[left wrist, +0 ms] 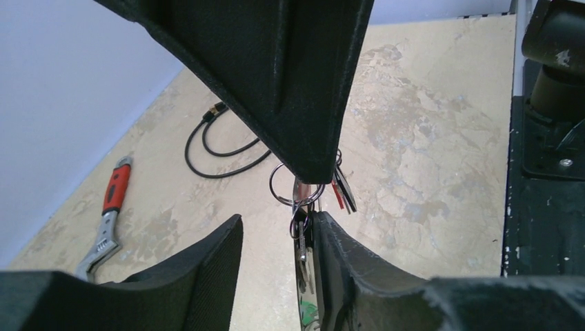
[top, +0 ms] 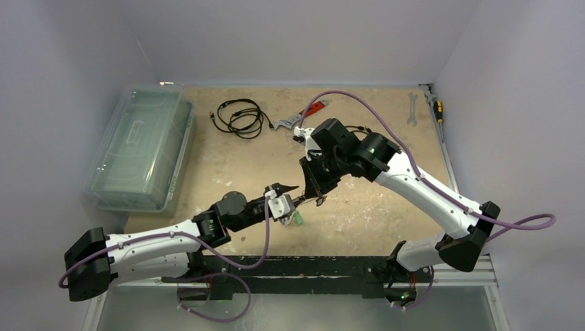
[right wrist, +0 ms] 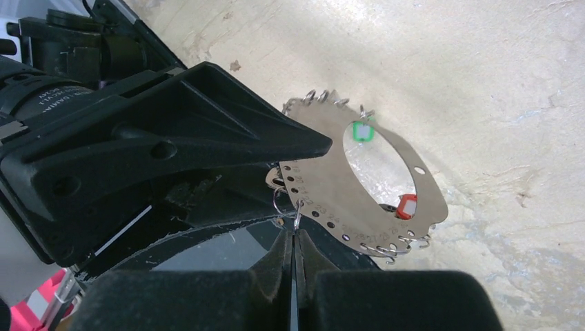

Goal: Put the keys on the keyring

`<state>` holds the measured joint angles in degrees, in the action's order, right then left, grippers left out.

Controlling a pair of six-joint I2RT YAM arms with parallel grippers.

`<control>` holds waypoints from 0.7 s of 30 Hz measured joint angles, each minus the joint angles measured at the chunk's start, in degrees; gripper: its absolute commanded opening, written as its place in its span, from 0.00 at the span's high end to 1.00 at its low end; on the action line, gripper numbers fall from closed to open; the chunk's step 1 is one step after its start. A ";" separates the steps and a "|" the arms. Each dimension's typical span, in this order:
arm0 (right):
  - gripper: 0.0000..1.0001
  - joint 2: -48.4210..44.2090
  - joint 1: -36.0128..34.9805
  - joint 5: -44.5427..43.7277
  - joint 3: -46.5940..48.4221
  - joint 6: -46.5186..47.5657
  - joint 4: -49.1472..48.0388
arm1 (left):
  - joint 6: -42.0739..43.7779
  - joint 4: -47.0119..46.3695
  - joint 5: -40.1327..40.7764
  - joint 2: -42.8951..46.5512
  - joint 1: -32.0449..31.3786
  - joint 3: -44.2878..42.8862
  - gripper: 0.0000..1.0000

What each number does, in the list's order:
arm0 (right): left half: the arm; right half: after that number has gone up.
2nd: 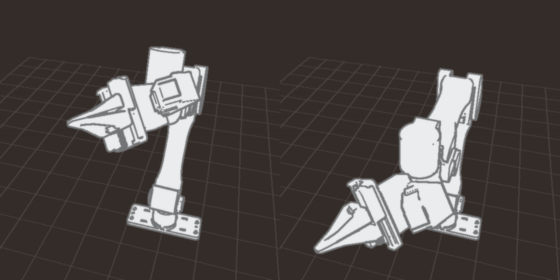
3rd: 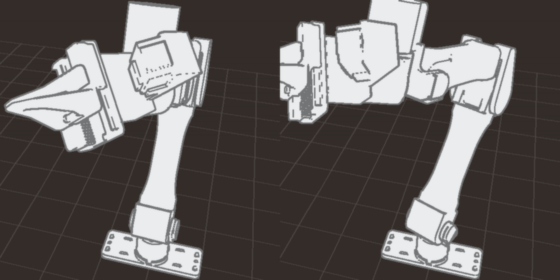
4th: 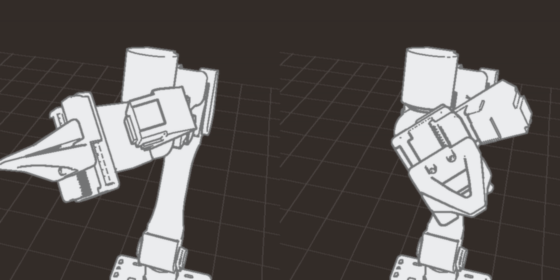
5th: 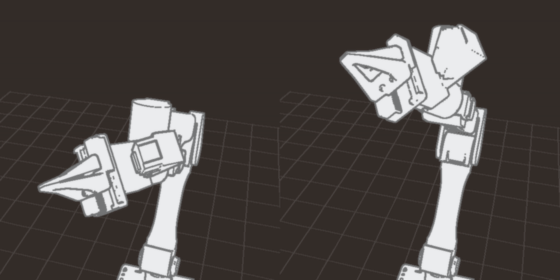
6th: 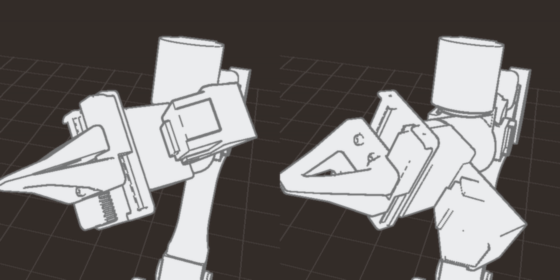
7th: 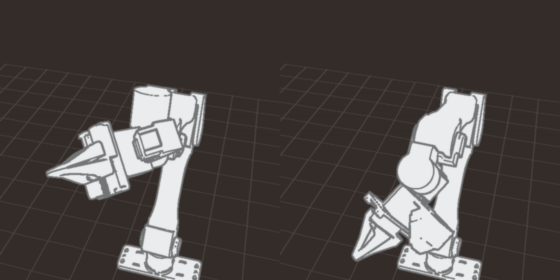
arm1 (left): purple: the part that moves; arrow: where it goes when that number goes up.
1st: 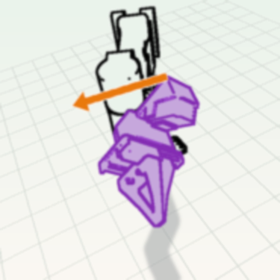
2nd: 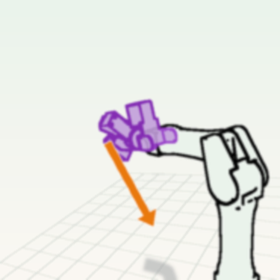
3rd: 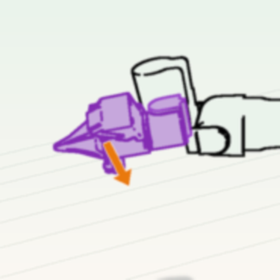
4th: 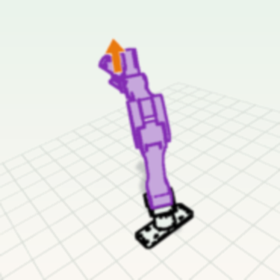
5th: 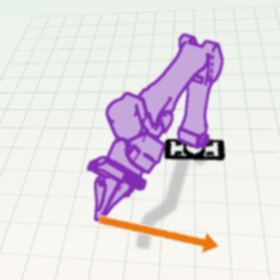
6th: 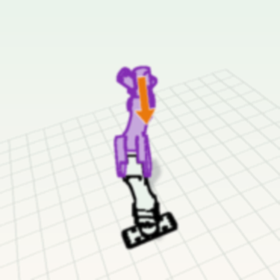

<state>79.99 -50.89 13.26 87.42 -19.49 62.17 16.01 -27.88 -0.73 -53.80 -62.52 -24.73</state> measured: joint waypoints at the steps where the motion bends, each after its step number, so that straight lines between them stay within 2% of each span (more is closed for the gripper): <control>1: 1.00 0.00 0.00 0.07 -0.02 0.00 -0.02 | 0.39 0.00 0.28 0.02 -0.17 0.00 0.65; 3: 1.00 -0.02 0.02 0.37 -0.17 -0.04 -0.11 | 1.16 -0.20 0.42 0.02 -0.26 0.15 0.73; 6: 1.00 -0.13 0.02 1.14 -1.07 -0.20 -0.26 | 1.90 -0.24 0.33 0.02 -0.28 0.48 0.91; 9: 1.00 -0.13 0.07 1.40 -1.95 -0.31 -0.59 | 3.32 -0.11 -0.17 0.02 -0.59 1.03 1.00; 21: 1.00 -0.13 0.22 1.46 -2.64 -0.37 -0.90 | 4.70 -1.33 -0.76 -1.11 -0.66 1.44 1.00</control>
<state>79.85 -50.68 14.72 84.77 -19.86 61.28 20.71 -29.21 -1.50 -54.92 -63.18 -23.29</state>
